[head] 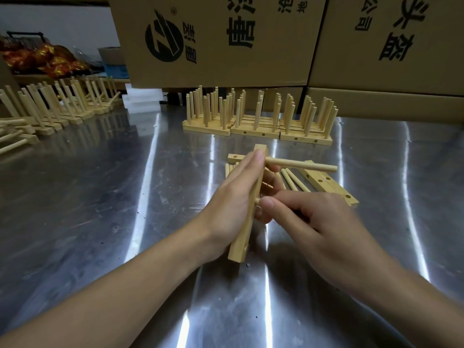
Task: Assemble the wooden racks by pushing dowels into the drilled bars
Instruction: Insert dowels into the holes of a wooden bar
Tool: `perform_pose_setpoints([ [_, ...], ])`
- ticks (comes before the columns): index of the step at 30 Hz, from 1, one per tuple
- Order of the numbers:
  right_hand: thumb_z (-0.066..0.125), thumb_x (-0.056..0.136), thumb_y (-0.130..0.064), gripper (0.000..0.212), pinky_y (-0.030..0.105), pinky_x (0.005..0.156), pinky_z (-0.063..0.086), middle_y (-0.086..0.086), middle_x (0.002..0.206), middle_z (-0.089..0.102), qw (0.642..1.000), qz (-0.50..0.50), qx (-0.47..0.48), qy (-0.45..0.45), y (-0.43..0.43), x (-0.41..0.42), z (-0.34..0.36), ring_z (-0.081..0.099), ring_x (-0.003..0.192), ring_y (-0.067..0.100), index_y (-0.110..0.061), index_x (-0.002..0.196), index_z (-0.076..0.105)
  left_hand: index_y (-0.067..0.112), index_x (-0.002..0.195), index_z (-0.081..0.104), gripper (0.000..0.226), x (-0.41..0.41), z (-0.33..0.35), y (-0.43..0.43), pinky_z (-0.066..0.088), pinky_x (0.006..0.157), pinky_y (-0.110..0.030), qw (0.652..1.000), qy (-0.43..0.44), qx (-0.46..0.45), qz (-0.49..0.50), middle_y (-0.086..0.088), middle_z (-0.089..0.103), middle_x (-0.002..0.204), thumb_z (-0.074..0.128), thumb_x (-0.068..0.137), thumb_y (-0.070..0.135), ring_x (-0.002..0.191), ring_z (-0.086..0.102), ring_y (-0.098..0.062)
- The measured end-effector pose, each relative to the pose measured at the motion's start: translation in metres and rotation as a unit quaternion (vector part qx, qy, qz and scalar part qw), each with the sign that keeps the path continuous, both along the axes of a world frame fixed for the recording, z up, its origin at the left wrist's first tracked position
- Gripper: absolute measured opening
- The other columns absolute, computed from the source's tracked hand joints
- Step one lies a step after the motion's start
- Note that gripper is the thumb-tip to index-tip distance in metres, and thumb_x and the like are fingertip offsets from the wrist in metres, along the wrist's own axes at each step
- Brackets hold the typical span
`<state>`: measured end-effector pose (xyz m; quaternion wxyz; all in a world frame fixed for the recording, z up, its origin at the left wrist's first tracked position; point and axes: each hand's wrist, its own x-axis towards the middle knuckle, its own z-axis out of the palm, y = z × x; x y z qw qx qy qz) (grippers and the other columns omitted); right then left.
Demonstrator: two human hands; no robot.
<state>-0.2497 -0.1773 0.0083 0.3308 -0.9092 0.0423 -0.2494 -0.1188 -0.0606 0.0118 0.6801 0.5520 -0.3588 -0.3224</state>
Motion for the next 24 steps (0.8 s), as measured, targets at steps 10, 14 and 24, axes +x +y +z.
perform_pose_setpoints([
  [10, 0.059, 0.103, -0.037, 0.045, 0.016, 0.039, 0.016, -0.004, 0.047, 0.024, 0.892, 0.036, 0.44, 0.1, 0.018, 0.003, 0.009, 0.016, 0.04, 0.009, -0.01, 0.07, 0.073, 0.018, 0.102, 0.064, 0.043, -0.003, -0.006, -0.002, 0.048, 0.054, -0.022, 0.998, -0.044, -0.03, 0.013, -0.007, 0.071, 0.097, 0.043, 0.108, 0.055, 0.087, 0.068, -0.027],
  [14, 0.062, 0.101, -0.039, 0.042, 0.017, 0.039, 0.015, -0.005, 0.05, 0.023, 0.874, 0.056, 0.462, 0.135, 0.017, 0.004, 0.014, 0.016, 0.042, 0.009, -0.011, 0.073, 0.076, 0.006, 0.103, 0.06, 0.051, -0.002, -0.003, -0.001, 0.047, 0.052, -0.026, 0.998, -0.051, -0.021, 0.0, -0.006, 0.069, 0.091, 0.04, 0.111, 0.053, 0.079, 0.062, -0.029],
  [24, 0.028, 0.105, -0.062, 0.044, 0.043, 0.059, 0.049, -0.015, 0.078, 0.056, 0.972, -0.098, -0.21, 0.038, 0.006, -0.003, 0.008, 0.055, 0.072, 0.012, -0.035, 0.101, 0.062, 0.029, 0.071, 0.066, 0.052, 0.002, 0.002, -0.005, 0.055, 0.062, -0.023, 0.997, 0.013, -0.013, 0.078, 0.002, 0.068, 0.08, 0.041, 0.112, 0.048, 0.073, 0.065, -0.011],
])
